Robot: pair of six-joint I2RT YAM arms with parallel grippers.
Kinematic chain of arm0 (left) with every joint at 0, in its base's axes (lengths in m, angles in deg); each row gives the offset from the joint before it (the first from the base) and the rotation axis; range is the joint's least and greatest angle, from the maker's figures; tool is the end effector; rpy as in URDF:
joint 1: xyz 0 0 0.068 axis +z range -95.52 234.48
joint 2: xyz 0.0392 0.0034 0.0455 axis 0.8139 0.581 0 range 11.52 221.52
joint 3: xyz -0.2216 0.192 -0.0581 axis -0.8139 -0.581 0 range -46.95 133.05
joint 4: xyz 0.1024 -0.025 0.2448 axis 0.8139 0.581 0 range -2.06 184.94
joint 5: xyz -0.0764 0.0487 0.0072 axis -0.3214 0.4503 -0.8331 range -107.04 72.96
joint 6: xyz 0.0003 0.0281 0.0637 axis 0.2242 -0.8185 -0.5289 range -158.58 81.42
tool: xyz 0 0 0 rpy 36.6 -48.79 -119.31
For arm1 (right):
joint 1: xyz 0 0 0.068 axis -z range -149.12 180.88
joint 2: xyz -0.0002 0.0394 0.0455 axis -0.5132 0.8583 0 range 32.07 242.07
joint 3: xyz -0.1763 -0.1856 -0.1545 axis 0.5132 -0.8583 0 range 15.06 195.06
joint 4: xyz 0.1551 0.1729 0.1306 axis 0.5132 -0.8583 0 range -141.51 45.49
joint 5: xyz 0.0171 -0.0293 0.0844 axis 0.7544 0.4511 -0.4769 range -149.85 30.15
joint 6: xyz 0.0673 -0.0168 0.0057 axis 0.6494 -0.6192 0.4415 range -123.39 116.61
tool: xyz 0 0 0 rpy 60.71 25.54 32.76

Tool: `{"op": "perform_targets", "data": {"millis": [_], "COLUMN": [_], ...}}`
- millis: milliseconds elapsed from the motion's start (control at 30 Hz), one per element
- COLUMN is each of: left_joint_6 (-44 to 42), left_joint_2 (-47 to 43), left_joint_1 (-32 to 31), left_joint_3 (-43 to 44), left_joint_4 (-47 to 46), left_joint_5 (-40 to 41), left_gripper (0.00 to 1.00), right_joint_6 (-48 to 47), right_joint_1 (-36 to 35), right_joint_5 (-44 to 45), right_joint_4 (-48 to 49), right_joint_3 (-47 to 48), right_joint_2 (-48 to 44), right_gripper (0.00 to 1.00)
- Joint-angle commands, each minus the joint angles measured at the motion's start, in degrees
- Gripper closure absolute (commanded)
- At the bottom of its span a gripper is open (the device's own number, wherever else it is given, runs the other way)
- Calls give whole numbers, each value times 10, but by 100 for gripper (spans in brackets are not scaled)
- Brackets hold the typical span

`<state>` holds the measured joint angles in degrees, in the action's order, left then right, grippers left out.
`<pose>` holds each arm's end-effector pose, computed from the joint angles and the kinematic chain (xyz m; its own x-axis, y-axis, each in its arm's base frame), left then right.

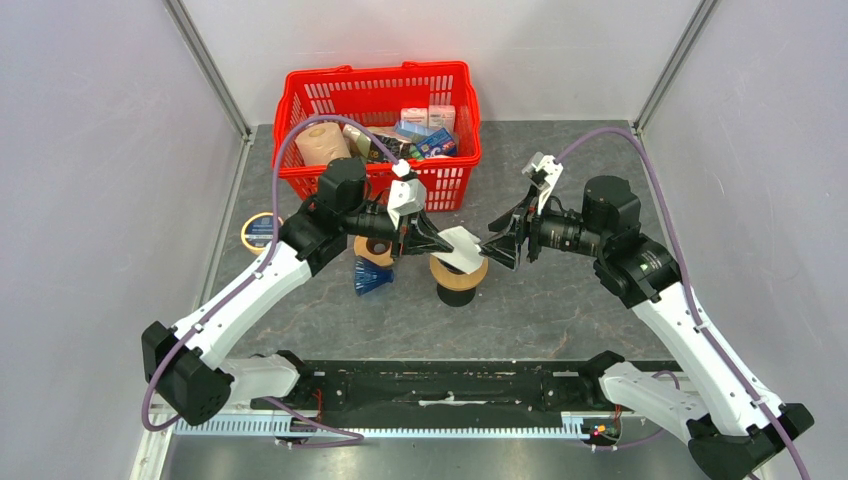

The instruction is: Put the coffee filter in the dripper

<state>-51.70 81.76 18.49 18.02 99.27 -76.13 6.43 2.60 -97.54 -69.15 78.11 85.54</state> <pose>0.1942 -0.2011 0.3945 -0.0056 0.1481 -0.9890 0.9944 -0.1038 -0.0212 0.1584 0.1245 0.4173 -0.3781 -0.0501 -0.9244 -0.8427 0.4322 0.3212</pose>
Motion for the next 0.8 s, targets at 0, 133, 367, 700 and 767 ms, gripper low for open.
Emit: {"op": "perform_targets", "data": {"millis": [0, 133, 367, 700, 767], "left_joint_6": [22, 25, 23, 15, 13], "left_joint_2": [-16, -17, -16, -16, -16], "left_joint_1": [2, 2, 2, 2, 2], "left_joint_3": [12, 11, 10, 7, 7], "left_joint_4": [-30, -32, -32, -30, -29], "left_joint_5": [-18, -20, -22, -34, -34], "left_gripper": [98, 98, 98, 98, 98], "right_joint_6": [-10, -9, 14, 41, 46], "right_joint_1": [-2, -3, -4, -8, -7], "right_joint_5": [18, 14, -16, -78, -99], "right_joint_4": [6, 11, 58, 122, 132], "right_joint_3": [-5, -6, -12, -12, -13], "right_joint_2": [-5, -1, 12, 50, 55], "right_gripper": [27, 27, 27, 27, 29]}}
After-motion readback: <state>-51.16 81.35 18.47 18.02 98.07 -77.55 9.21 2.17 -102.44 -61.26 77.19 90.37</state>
